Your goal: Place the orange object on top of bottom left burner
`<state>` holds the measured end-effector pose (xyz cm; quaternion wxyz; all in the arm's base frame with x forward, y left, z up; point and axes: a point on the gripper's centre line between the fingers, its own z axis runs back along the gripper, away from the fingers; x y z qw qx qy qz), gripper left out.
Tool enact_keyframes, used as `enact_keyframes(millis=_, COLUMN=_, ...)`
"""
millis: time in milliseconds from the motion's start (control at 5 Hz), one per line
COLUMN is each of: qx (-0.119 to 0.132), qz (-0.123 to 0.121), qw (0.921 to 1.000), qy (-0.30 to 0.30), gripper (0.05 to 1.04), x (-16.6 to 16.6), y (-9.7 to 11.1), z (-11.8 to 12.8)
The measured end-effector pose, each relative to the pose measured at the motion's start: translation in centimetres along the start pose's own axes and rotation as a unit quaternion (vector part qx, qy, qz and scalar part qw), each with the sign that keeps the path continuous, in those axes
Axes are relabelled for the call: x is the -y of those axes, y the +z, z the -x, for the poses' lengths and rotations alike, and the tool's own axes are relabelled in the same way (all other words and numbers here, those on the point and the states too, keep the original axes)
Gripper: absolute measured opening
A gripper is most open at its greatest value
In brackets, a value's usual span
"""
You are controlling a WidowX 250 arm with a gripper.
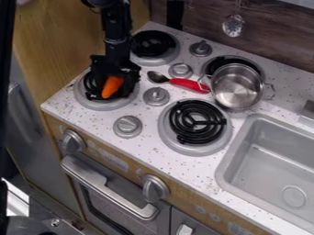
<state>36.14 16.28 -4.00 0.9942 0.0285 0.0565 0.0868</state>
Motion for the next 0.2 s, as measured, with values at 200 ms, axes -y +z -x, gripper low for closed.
enact_keyframes(millis=200, qx=0.029, qz=-0.008, qw=0.999, qy=-0.032, gripper=1.0, x=2.56, y=3.33, z=0.37)
